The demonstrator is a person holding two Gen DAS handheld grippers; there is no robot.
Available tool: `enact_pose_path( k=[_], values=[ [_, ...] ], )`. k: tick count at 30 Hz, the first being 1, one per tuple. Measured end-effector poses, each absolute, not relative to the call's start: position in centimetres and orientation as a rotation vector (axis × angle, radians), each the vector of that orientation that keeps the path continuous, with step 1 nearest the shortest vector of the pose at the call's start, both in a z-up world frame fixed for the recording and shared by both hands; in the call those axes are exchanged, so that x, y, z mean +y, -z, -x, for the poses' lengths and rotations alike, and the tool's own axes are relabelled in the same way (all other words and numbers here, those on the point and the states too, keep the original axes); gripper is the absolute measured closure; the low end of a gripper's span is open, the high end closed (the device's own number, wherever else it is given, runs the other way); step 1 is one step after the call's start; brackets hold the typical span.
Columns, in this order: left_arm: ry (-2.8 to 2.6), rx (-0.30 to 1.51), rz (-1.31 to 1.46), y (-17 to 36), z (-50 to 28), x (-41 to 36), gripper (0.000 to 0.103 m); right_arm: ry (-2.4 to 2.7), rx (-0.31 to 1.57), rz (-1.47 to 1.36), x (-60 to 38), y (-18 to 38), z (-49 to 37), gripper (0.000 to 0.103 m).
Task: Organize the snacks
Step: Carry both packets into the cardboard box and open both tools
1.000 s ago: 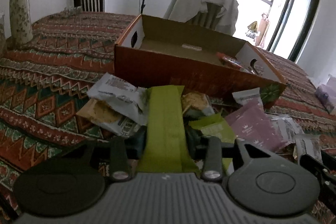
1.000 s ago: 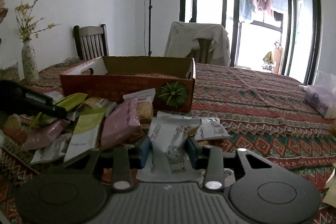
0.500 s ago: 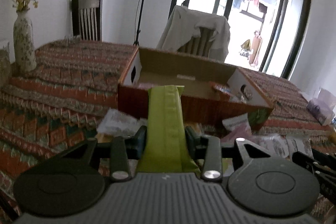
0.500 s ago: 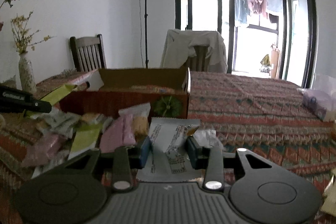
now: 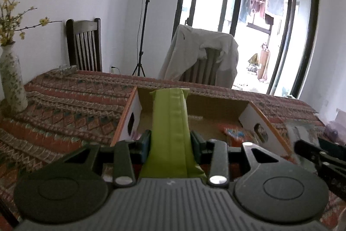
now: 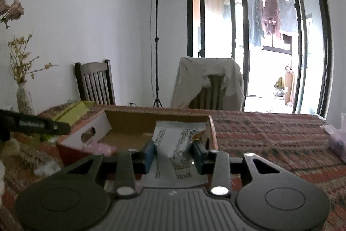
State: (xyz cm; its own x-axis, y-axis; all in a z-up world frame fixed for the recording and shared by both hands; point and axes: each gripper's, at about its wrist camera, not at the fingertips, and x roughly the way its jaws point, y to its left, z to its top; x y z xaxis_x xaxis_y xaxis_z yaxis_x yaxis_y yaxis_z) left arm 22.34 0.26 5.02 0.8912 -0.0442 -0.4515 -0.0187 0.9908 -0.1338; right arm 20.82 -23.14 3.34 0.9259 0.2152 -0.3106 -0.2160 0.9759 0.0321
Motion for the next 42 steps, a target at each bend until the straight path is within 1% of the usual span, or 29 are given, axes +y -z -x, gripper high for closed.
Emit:
enact_pose_path(
  k=[7, 13, 18, 32, 33, 34, 35, 37, 38, 39, 40, 42],
  values=[
    [-0.004, 0.488, 0.158, -5.1, -27.2, 0.0, 0.063, -0.242, 0.329, -0.006, -20.4, -4.4, -26.8, 0.066],
    [-0.051, 0.495, 0.182, -3.7, -30.5, 0.7, 0.063, -0.225, 0.345, -0.039, -19.1, -3.2, -30.8, 0.066],
    [-0.066, 0.509, 0.179, -2.2, -31.7, 1.3, 0.063, -0.232, 0.373, -0.032, -19.0, -1.1, -31.6, 0.066],
    [-0.057, 0.551, 0.134, 0.1, -32.2, 0.9, 0.063, -0.221, 0.450, -0.015, -18.8, 1.3, -32.3, 0.065],
    [-0.052, 0.545, 0.137, 0.0, -32.1, 1.0, 0.059, -0.219, 0.453, -0.016, -18.9, 1.4, -32.3, 0.065],
    [-0.047, 0.540, 0.139, 0.0, -32.0, 1.0, 0.052, -0.217, 0.454, -0.018, -18.9, 1.4, -32.3, 0.065],
    [-0.048, 0.532, 0.139, -0.1, -31.8, 1.0, 0.046, -0.219, 0.457, -0.021, -19.0, 1.5, -32.2, 0.062],
    [-0.058, 0.511, 0.137, -0.3, -31.5, 1.0, 0.018, -0.222, 0.455, -0.028, -19.2, 1.5, -32.2, 0.049],
    [-0.064, 0.494, 0.138, -0.4, -31.2, 1.0, 0.015, -0.221, 0.450, -0.033, -19.3, 1.4, -32.1, 0.032],
    [-0.065, 0.478, 0.140, -0.6, -31.0, 1.0, 0.011, -0.220, 0.444, -0.035, -19.4, 1.3, -32.0, 0.019],
    [-0.061, 0.469, 0.145, -0.7, -30.8, 1.1, 0.002, -0.218, 0.438, -0.036, -19.4, 1.2, -31.8, 0.015],
    [-0.062, 0.444, 0.162, -1.0, -30.3, 1.2, 0.000, -0.211, 0.432, -0.042, -19.6, 1.1, -31.7, 0.003]
  ],
)
